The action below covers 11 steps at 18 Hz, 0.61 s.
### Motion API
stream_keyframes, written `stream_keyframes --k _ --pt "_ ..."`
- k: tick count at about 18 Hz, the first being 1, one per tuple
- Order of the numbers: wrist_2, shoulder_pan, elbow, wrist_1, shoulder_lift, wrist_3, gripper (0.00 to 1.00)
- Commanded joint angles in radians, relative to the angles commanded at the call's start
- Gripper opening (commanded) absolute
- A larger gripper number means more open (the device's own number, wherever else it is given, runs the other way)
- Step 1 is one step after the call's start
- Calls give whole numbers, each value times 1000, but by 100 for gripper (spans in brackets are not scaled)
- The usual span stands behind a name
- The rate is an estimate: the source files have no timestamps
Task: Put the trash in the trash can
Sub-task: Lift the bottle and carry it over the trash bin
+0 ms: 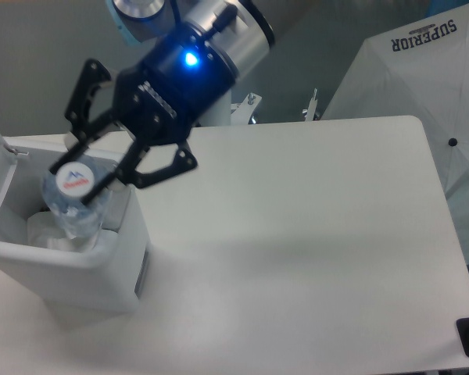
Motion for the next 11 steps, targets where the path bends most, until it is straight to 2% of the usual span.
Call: stream_keyframes --k 4,11 --pt "0 -22 -83 2 32 58 3" --pt "2 -55 -190 2 49 160 3"
